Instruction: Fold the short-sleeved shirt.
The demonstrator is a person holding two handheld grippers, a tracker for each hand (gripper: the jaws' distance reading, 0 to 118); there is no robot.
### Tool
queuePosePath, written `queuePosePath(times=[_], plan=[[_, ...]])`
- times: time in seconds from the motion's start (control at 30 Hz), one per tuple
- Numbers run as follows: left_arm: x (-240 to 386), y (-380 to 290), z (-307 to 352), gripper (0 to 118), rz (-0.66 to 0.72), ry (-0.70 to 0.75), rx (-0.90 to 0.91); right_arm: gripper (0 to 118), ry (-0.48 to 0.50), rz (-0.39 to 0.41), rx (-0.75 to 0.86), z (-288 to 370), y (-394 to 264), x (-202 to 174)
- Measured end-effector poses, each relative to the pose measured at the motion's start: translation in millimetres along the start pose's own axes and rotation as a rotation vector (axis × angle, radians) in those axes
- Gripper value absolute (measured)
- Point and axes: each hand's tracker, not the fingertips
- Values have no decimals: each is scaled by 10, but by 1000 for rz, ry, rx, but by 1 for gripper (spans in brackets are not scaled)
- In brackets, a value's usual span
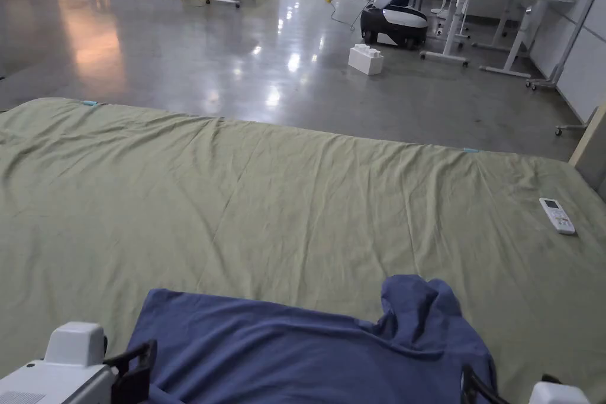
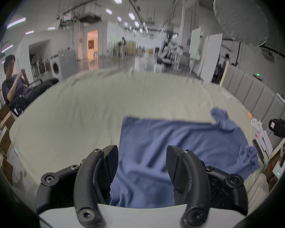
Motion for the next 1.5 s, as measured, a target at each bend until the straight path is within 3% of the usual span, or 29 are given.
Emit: queuePosePath(times=[0.1, 0.17, 0.2, 0.27, 0.37, 0.6, 1.0, 1.07, 1.1, 1.17, 1.2, 1.23, 1.5], plan=[[51, 115, -40, 52, -9, 20, 113, 82, -4, -18, 101, -45, 147, -131], [119, 185, -17, 25, -31, 37, 171, 60, 0, -16, 146, -72, 219, -211], [150, 217, -6, 17, -36, 54, 198, 48, 0, -16, 171, -83, 248, -249], [252, 269, 87, 11, -51, 69, 269, 24, 6, -2, 229, -104, 310, -315], [252, 301, 86, 4, -60, 64, 296, 5, 21, -9, 231, -167, 358, -391], [92, 366, -122, 4, -45, 79, 263, 1, 27, 3, 281, -277, 438, -543], [-738, 546, -1762, 4, 80, 29, -248, 1, 42, 35, 185, -675, 368, -556], [-681, 589, -1900, 11, 79, 22, -297, 1, 38, 34, 158, -746, 318, -534], [-699, 599, -2022, 21, 80, 22, -314, 1, 34, 32, 143, -770, 295, -526], [-631, 637, -2111, 60, 79, 27, -365, 1, 29, 36, 119, -832, 245, -505], [-621, 633, -2204, 76, 82, 14, -403, 1, 26, 35, 104, -865, 214, -493], [-604, 620, -2288, 83, 80, 4, -438, 1, 22, 41, 96, -889, 193, -485], [-373, 427, -2672, 82, -4, 26, -616, 1, -4, 47, 10, -1048, 7, -359]])
